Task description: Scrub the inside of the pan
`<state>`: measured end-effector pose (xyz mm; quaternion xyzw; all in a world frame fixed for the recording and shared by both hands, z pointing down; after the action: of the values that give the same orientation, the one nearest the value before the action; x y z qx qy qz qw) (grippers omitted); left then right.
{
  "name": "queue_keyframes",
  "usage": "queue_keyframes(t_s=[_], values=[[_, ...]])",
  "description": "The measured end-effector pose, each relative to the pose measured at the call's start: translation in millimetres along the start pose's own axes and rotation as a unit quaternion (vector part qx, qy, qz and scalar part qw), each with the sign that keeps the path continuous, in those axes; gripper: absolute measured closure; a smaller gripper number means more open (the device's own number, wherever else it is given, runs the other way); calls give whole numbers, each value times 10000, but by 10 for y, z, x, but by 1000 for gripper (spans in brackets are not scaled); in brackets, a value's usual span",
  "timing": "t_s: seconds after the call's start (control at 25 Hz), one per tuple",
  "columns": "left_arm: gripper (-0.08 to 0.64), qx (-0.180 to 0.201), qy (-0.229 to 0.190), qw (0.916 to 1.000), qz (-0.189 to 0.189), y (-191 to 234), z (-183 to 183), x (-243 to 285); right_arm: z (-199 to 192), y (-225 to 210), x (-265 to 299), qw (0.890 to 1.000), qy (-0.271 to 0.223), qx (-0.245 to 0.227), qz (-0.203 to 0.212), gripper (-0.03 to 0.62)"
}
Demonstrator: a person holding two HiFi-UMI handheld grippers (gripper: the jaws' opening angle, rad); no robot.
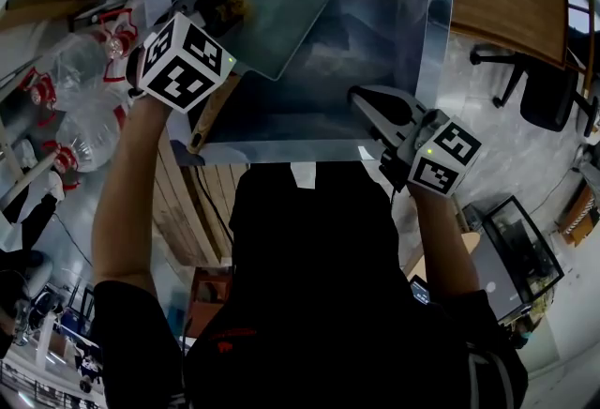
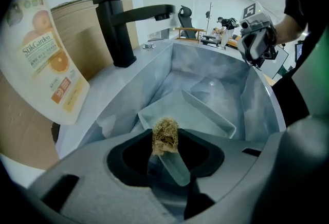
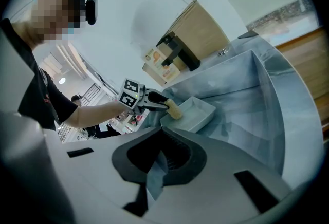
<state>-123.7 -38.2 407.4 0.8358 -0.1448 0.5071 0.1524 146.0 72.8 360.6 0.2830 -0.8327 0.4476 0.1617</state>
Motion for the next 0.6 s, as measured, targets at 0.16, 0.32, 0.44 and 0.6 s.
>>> queue_keyframes(t_s=[0.16,0.32,0.44,0.6], values=[[399,57,140,9999,-43,15,1,84,22,-30,24,10000,-10,25,-44,588],[399,100,206,9997,-46,9,24,103,37,-41,33,10000,-5,50,-48,588],[399,50,219,9997,-62,17,30,119,39,-42,51,10000,-5,53,-31,588],[399,-3,187,9998,-93,6,49,135,41,-52,47,10000,-23,52,-20,588]])
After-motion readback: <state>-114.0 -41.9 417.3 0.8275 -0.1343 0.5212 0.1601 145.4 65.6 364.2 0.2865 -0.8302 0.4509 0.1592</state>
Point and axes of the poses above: the fingertips, and each gripper's own axes: x forward along the fingers, y to its left, z out of its top, the point moved 9 cm from there along -x, backward along the fingers, and after that the axes turned 7 degrees about -z, right-handed, at the moved point
